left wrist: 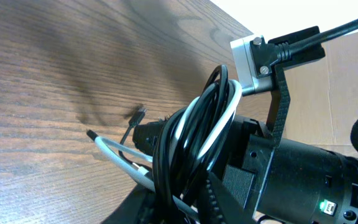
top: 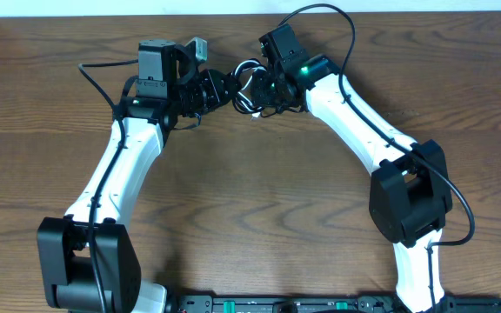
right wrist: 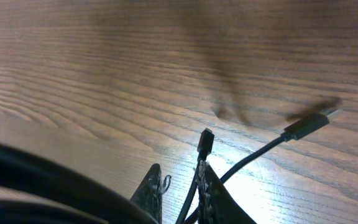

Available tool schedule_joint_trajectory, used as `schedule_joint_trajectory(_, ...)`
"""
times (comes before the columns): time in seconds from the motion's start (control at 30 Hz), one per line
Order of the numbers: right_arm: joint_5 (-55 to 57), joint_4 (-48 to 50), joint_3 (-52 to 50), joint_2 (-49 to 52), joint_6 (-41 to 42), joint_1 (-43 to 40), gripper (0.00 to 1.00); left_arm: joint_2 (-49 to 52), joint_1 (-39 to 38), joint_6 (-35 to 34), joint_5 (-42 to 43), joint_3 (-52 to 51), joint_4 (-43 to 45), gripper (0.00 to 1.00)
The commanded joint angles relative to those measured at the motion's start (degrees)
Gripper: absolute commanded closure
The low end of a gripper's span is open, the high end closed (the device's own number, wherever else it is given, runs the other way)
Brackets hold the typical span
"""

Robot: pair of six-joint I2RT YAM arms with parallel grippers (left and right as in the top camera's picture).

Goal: Untangle cables

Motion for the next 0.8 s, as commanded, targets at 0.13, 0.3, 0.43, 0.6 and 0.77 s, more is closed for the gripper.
schedule_joint_trajectory(0.13,-1.8,0.3,0.8,-0.3,0.7,0.3,0.99,-0.4,0.1,1.6,-2.1,0.7,-0.3,0.81)
schedule_joint_trajectory(0.3,4.6,-3.0,0.8,-0.3,0.7,-1.2,0.99,-0.5,0.8,1.8,-1.3,0.8,-0.8,0.93)
schedule_joint_trajectory(0.43,9.6,-7.3,0.8,-0.3,-2.1,-5.6,0.99,-2.3,4.7,1.8,9.6,0.8,-0.7,0.93)
schedule_joint_trajectory(0.6,9.8,-11.2,0.8,-0.2,-6.4,-10.8,0.99,-3.4,8.5,1.8,22.4,0.8,-0.3,0.93)
schedule_joint_trajectory(0.77,9.8,-15.2,0.8,0.0,-10.9,-15.4,0.99,-3.4,11.8,1.7,33.3,0.8,0.8,0.93)
